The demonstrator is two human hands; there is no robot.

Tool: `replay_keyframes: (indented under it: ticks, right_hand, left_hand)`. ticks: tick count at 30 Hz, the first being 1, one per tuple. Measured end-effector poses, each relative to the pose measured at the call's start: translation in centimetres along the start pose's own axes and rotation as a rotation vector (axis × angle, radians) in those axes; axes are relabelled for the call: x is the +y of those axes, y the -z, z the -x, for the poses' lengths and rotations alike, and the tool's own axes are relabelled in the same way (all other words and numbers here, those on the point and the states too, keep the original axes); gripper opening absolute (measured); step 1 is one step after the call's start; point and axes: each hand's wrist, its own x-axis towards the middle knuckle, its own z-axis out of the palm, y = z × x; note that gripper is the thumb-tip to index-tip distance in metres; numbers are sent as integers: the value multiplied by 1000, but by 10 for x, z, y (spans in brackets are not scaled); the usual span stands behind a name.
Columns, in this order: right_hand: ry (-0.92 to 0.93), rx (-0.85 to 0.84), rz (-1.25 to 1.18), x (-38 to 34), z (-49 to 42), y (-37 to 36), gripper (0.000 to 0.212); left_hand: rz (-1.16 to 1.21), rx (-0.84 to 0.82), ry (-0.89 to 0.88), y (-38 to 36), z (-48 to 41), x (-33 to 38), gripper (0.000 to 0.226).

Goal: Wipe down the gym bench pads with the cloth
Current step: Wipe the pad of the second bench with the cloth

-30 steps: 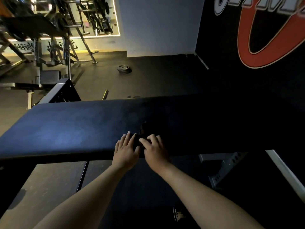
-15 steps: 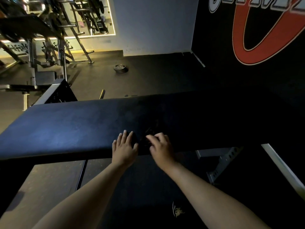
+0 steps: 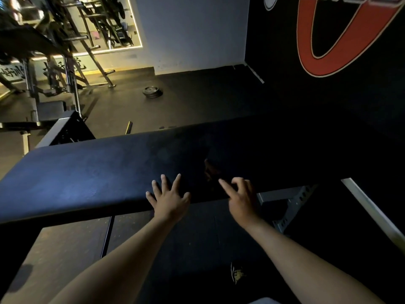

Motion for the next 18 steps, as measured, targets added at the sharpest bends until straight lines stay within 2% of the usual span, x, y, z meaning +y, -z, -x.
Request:
replay_keyframes:
  ticks: [4,7,9,12,15,18]
  right_hand:
    - [-92,38,2,-7,1,6,65]
    - [-137,-17,-97,-32,-4,-3,64]
    - [-86,-122,-157,-47,-11,-7,62]
    - [70,-274,-195,-72,-18,-6,58]
    - [105,-284,-191,-77,-22,1,52]
    - [54,-222,-172,-48,-18,7,48]
  left_hand:
    - [-11,-5,-3,1,0,-2,69]
    - [-4,-8,12,0,0,1,69]
    - [11,1,15,-1,2,4,68]
    - [-19,63,-73,-9,10,14,69]
    - [-29,126,-89,-15,15,20,69]
    - [-68,152,-90,-19,12,16,66]
